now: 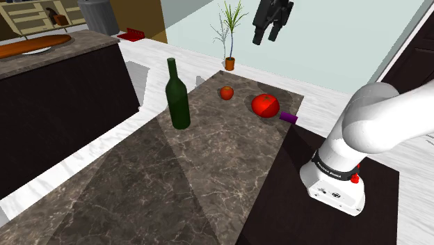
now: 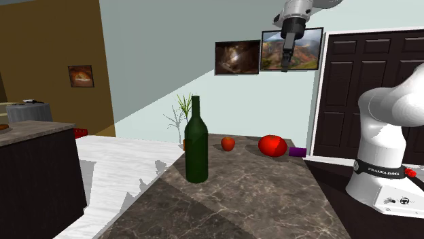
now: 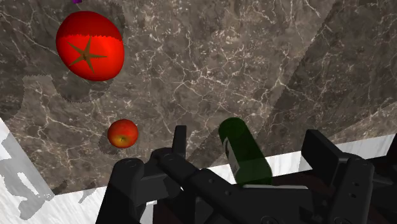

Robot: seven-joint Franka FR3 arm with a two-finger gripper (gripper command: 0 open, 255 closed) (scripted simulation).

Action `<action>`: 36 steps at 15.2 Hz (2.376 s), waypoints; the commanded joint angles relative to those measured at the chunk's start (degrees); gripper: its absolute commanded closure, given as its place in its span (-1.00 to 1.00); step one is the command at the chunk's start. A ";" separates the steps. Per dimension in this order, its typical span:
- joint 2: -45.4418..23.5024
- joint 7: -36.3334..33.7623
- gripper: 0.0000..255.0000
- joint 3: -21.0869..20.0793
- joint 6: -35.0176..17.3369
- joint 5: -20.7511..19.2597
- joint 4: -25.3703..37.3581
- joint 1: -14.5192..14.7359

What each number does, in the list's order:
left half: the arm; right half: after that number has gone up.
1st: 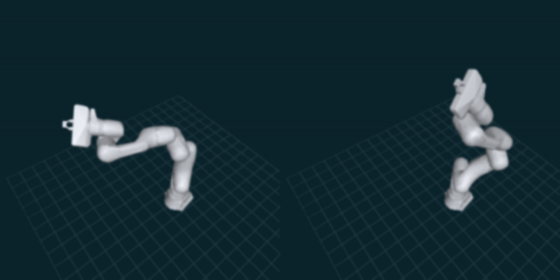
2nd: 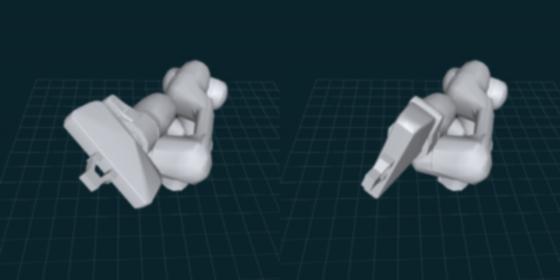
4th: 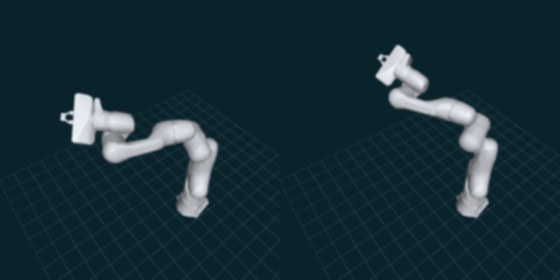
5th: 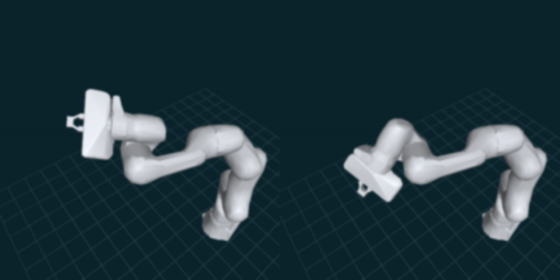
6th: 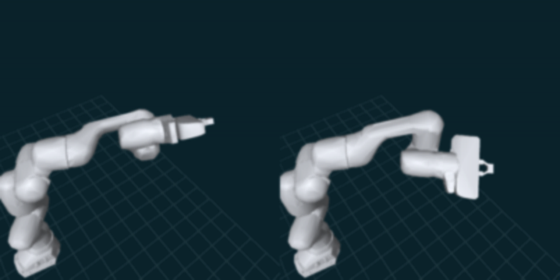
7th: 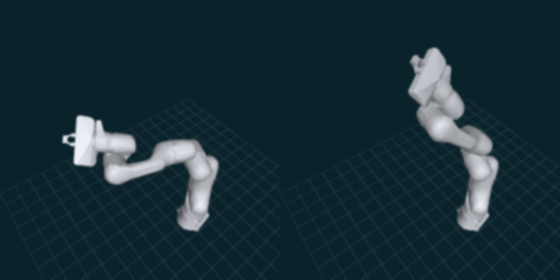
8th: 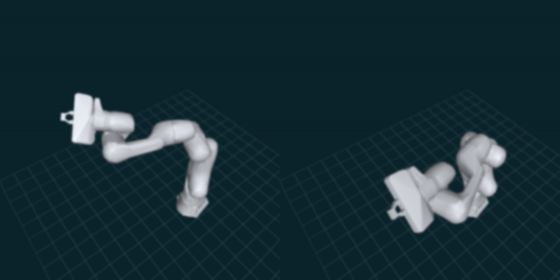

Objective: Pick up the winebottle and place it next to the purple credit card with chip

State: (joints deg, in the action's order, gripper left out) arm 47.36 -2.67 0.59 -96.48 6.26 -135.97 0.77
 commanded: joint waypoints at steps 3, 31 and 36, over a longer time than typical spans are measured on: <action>-4.26 0.35 -1.00 -0.78 -2.78 0.08 1.48 0.58; -56.61 -0.07 -1.00 -8.88 -18.59 -7.59 37.41 5.73; -57.46 -0.18 -1.00 -8.86 -21.05 -7.75 35.80 5.77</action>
State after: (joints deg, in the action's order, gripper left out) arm -10.10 -2.83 -8.26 -117.25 -1.48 -99.93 6.53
